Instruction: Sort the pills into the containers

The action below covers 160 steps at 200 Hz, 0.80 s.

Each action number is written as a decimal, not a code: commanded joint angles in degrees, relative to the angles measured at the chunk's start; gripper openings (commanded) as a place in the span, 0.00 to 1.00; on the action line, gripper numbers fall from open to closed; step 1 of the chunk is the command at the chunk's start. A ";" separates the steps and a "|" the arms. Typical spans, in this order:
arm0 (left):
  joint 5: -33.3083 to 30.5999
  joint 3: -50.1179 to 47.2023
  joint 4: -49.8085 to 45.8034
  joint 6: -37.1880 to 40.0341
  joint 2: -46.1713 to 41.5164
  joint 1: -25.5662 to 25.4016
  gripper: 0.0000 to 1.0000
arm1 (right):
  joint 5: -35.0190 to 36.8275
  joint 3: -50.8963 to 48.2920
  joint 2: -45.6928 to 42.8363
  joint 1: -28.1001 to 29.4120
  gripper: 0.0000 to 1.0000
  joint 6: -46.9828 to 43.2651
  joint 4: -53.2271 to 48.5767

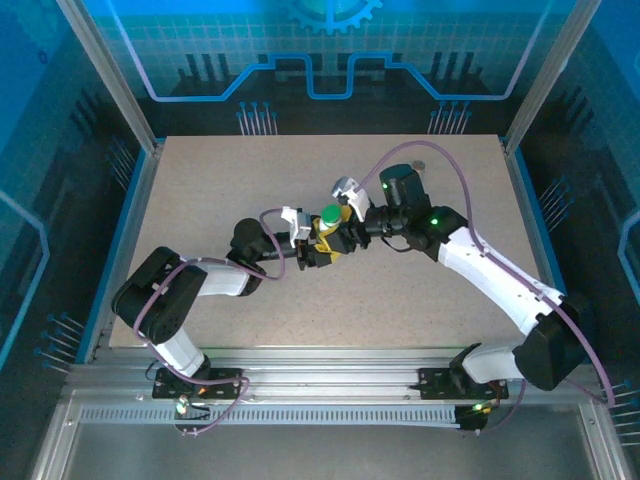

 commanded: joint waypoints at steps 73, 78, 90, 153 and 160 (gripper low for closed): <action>-4.09 1.33 -11.91 8.43 -3.96 -1.17 0.26 | 1.89 -0.05 -0.77 0.78 0.12 1.12 -0.09; -4.83 1.69 -13.46 8.90 -4.34 -1.12 0.32 | 2.79 -0.61 -1.19 0.83 0.10 1.91 0.63; -6.51 2.32 -16.61 9.78 -5.12 -1.14 0.49 | 4.35 -2.03 -2.17 0.69 0.08 3.73 2.55; -13.51 1.86 -21.80 12.39 -7.82 -1.15 0.99 | 18.20 -6.64 -5.53 -4.09 0.10 11.73 7.28; -14.88 1.17 -21.37 12.42 -8.26 -1.14 0.99 | 21.03 -7.76 -6.14 -5.08 0.10 13.04 8.23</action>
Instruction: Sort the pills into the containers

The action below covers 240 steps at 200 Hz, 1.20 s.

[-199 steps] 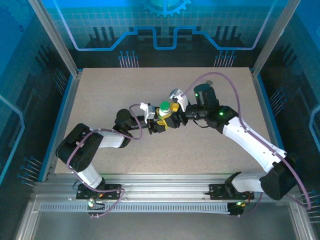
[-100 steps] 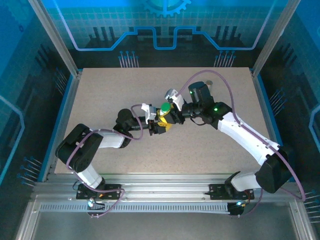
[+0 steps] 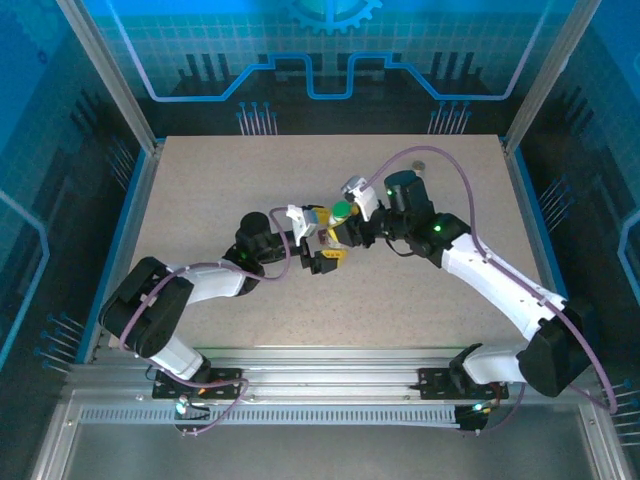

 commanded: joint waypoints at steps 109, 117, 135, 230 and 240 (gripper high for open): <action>-50.31 0.74 -28.39 -11.53 -18.60 -0.24 0.99 | 33.27 -16.05 8.10 -8.81 0.12 18.27 20.72; -52.10 0.14 -28.58 -13.29 -19.59 -0.38 0.99 | 33.93 -16.74 8.98 -8.39 0.14 18.20 22.26; -55.85 -1.41 -27.90 -16.12 -21.36 -0.71 0.99 | 34.84 -18.23 10.59 -7.61 0.15 18.10 25.42; -64.44 6.32 -47.67 -26.89 -21.86 -2.99 0.99 | 36.92 -20.12 14.67 -5.25 0.45 18.93 28.28; -66.08 7.62 -51.33 -29.91 -21.99 -2.94 0.99 | 35.78 -19.89 14.14 -5.25 0.50 19.36 26.66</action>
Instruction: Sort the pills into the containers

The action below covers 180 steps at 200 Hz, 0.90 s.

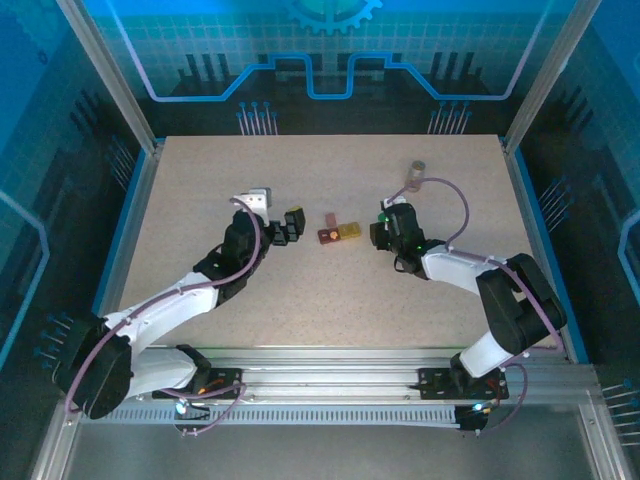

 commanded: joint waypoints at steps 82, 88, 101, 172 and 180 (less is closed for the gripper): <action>-0.45 4.91 -13.56 -16.20 -2.91 -0.06 0.99 | -8.38 -1.65 -17.86 0.22 0.67 3.91 -15.11; 0.23 5.28 -13.41 -16.80 -2.52 -0.38 0.99 | -9.04 -1.43 -19.75 0.01 0.68 3.95 -16.67; 4.15 6.78 -13.83 -18.59 -1.12 -0.67 0.99 | -10.76 -0.85 -23.49 -1.05 0.69 3.97 -19.89; 18.55 25.51 -16.20 -25.65 19.83 -9.20 0.72 | -29.31 2.79 -21.34 -13.58 0.71 5.56 -22.62; 19.18 27.72 -17.20 -25.70 22.22 -9.72 0.69 | -30.90 3.09 -19.86 -14.28 0.71 5.69 -21.96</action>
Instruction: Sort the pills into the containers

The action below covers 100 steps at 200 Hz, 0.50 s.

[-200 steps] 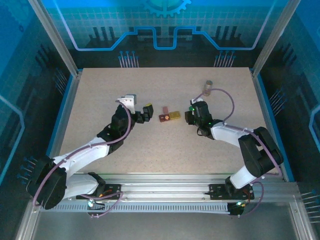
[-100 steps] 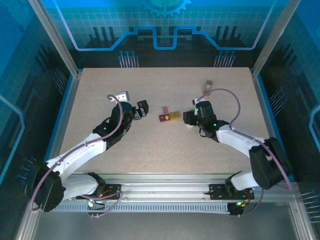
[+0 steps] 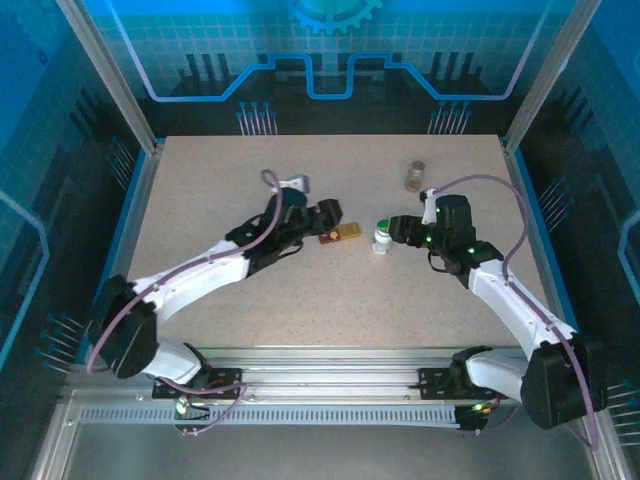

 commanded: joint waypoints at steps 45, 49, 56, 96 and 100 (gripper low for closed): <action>10.13 13.81 -4.54 -2.04 16.11 -2.53 0.56 | -14.61 1.99 10.08 -6.02 0.64 5.22 6.75; 10.51 14.14 -4.32 -2.03 16.74 -2.55 0.56 | -15.15 2.07 10.51 -6.26 0.64 5.38 7.16; 11.02 14.68 -3.90 -2.02 17.81 -2.60 0.55 | -15.85 2.38 11.30 -6.52 0.63 5.48 7.57; 10.64 17.59 -3.83 -1.41 21.86 -2.81 0.53 | -17.57 3.52 13.45 -6.87 0.60 5.57 8.98; 10.62 17.95 -3.90 -1.40 22.28 -2.84 0.54 | -17.49 3.57 13.47 -6.84 0.60 5.63 9.15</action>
